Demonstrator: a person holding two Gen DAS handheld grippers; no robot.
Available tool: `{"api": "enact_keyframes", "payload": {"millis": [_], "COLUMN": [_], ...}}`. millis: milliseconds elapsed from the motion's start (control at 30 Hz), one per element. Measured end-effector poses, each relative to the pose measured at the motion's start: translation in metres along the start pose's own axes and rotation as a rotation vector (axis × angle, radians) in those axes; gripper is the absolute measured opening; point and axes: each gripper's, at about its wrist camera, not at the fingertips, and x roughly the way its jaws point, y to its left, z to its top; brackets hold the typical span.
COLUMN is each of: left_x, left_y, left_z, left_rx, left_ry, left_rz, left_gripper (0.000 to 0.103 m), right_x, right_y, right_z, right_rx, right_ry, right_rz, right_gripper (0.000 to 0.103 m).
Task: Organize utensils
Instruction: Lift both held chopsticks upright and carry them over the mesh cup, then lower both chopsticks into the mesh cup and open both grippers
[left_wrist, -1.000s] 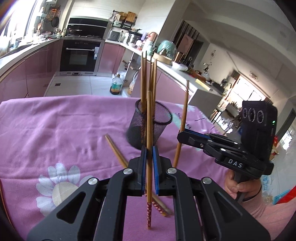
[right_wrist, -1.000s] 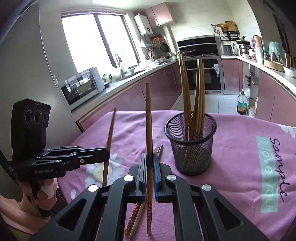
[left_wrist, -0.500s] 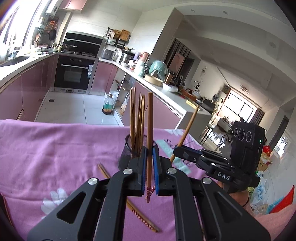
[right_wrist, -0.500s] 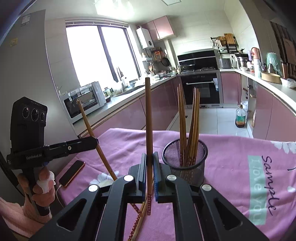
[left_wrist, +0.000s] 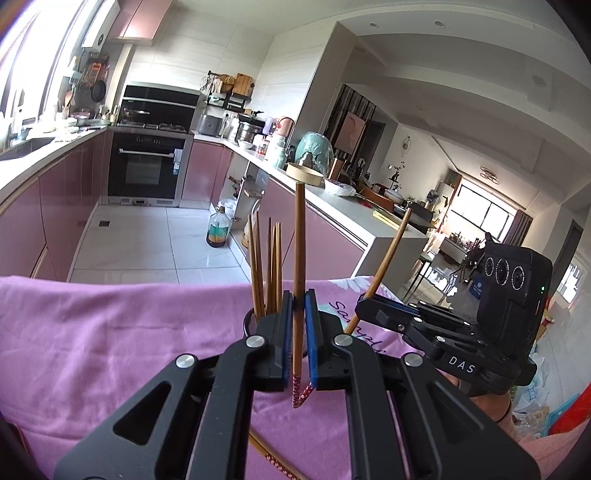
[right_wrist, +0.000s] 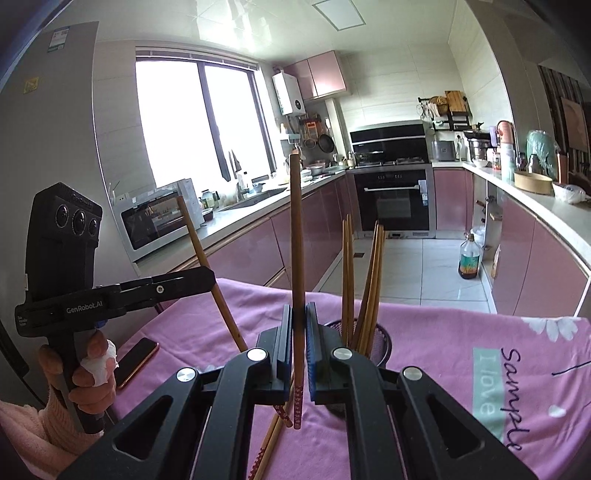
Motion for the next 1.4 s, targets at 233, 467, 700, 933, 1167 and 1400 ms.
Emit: {"api": "enact_keyframes", "payload": {"millis": [233, 467, 700, 933, 1167, 1400], "left_x": [0.006, 0.011, 0.015, 0.024, 0.036, 0.041], "left_y": [-0.010, -0.018, -0.025, -0.024, -0.022, -0.023], "left_z": [0.019, 0.033, 0.037, 0.037, 0.044, 0.045], "left_rx": [0.041, 0.068, 0.094, 0.092, 0.091, 0.101], "left_ry": [-0.033, -0.059, -0.073, -0.060, -0.036, -0.019], "left_rz": [0.012, 0.015, 0.039, 0.049, 0.060, 0.070], "left_gripper": [0.007, 0.007, 0.007, 0.007, 0.007, 0.007], "right_x": [0.001, 0.004, 0.011, 0.017, 0.020, 0.031], "right_y": [-0.006, -0.008, -0.015, -0.014, -0.014, -0.015], "right_z": [0.017, 0.027, 0.037, 0.037, 0.038, 0.039], "right_rx": [-0.008, -0.024, -0.016, -0.008, -0.006, 0.003], "right_ry": [-0.029, -0.049, -0.064, -0.068, -0.073, -0.066], "right_rz": [-0.021, -0.042, -0.055, -0.061, -0.072, -0.087], "right_gripper": [0.005, 0.005, 0.005, 0.005, 0.005, 0.005]}}
